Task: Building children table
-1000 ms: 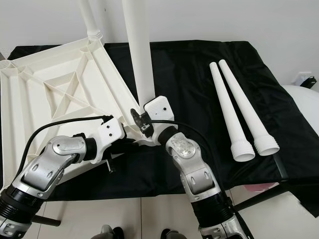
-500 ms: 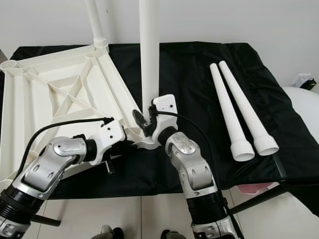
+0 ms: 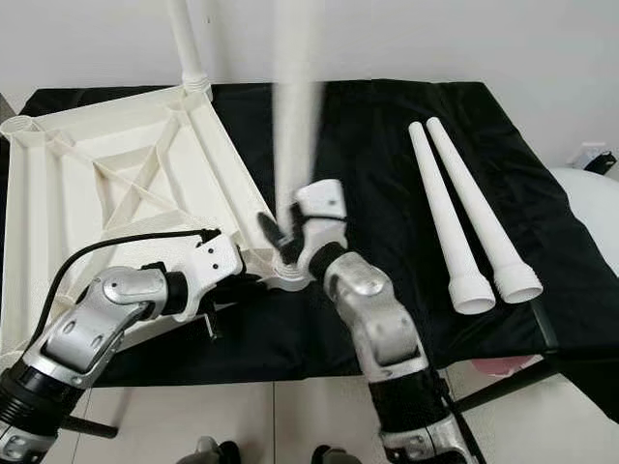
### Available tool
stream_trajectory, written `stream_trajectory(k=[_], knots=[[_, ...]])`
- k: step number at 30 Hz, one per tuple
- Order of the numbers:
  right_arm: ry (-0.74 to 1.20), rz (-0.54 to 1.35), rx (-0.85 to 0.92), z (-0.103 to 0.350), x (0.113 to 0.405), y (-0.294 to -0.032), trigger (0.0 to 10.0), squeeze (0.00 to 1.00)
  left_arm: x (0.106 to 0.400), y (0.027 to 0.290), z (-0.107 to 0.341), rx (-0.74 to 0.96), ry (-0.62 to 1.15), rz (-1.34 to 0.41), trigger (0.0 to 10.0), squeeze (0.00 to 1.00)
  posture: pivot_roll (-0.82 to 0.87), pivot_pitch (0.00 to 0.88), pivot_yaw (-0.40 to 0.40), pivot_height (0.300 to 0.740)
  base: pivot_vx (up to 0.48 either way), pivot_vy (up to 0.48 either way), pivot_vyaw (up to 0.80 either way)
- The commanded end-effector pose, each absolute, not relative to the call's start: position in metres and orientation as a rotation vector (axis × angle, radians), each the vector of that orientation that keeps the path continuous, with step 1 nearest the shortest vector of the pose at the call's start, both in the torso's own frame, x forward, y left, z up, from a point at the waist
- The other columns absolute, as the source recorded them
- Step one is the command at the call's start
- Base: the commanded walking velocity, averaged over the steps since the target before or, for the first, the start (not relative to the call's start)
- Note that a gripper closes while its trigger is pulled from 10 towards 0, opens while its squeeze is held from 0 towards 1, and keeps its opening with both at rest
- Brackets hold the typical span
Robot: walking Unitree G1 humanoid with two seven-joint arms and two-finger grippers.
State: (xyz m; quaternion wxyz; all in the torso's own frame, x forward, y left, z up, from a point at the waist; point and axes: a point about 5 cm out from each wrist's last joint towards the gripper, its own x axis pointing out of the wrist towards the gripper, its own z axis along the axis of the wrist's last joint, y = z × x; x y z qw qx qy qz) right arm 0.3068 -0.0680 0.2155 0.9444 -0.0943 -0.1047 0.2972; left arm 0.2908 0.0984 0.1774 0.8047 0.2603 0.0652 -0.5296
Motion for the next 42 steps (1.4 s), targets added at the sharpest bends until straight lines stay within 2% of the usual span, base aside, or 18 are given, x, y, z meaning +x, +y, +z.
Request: stream_trajectory(k=[1, 4, 8, 19, 20, 26, 27, 34, 38, 39, 40, 42], knots=[[-0.281, 0.593, -0.228, 0.224, 0.305, -0.069, 10.0, 0.00, 0.285, 0.091, 0.191, 0.578, 0.056, -1.208, 10.0, 0.00, 0.01, 0.158, 0.033, 0.740, 0.000, 0.000, 0.00], [-0.385, 0.608, -0.277, 0.237, 0.299, -0.065, 10.0, 0.00, 0.285, 0.090, 0.191, 0.576, 0.054, -1.201, 10.0, 0.00, 0.01, 0.159, 0.031, 0.740, 0.000, 0.000, 0.00], [-0.408, 0.615, -0.285, 0.242, 0.295, -0.064, 10.0, 0.00, 0.285, 0.090, 0.191, 0.574, 0.056, -1.202, 10.0, 0.00, 0.01, 0.160, 0.031, 0.740, 0.000, 0.000, 0.00], [-0.369, 0.557, -0.055, 0.234, 0.291, -0.069, 10.0, 0.00, 0.295, 0.086, 0.191, 0.600, 0.037, -1.147, 10.0, 0.00, 0.00, 0.165, 0.037, 0.740, 0.000, 0.000, 0.00], [-0.369, 0.555, -0.047, 0.233, 0.290, -0.069, 10.0, 0.00, 0.297, 0.085, 0.191, 0.598, 0.035, -1.139, 10.0, 1.00, 0.00, 0.165, 0.039, 0.740, 0.000, 0.000, 0.00], [-0.370, 0.555, -0.056, 0.229, 0.286, -0.069, 10.0, 0.00, 0.298, 0.085, 0.193, 0.574, 0.032, -1.133, 10.0, 1.00, 0.00, 0.166, 0.040, 0.740, 0.000, 0.000, 0.00], [-0.369, 0.554, -0.060, 0.228, 0.286, -0.070, 10.0, 0.00, 0.297, 0.085, 0.194, 0.562, 0.028, -1.144, 10.0, 0.00, 0.00, 0.166, 0.040, 0.740, 0.000, 0.000, 0.00], [-0.379, 0.521, -0.077, 0.231, 0.288, -0.081, 10.0, 0.00, 0.290, 0.092, 0.212, 0.473, -0.054, -1.159, 10.0, 0.00, 0.00, 0.164, 0.039, 0.740, 0.000, 0.000, 0.00], [-0.390, 0.498, -0.086, 0.235, 0.289, -0.088, 10.0, 0.00, 0.290, 0.100, 0.224, 0.405, -0.105, -1.117, 10.0, 0.00, 0.01, 0.162, 0.035, 0.740, 0.000, 0.000, 0.00], [-0.393, 0.487, -0.092, 0.236, 0.289, -0.094, 10.0, 0.00, 0.291, 0.108, 0.235, 0.340, -0.144, -1.066, 10.0, 0.00, 0.01, 0.160, 0.032, 0.740, 0.000, 0.000, 0.00], [-0.393, 0.478, -0.100, 0.236, 0.288, -0.101, 10.0, 0.00, 0.291, 0.121, 0.251, 0.241, -0.194, -1.005, 10.0, 1.00, 0.01, 0.159, 0.026, 0.740, 0.000, 0.000, 0.00], [-0.391, 0.479, -0.104, 0.235, 0.288, -0.102, 10.0, 0.00, 0.290, 0.125, 0.258, 0.214, -0.219, -0.984, 10.0, 1.00, 0.01, 0.156, 0.021, 0.740, 0.000, 0.000, 0.00]])
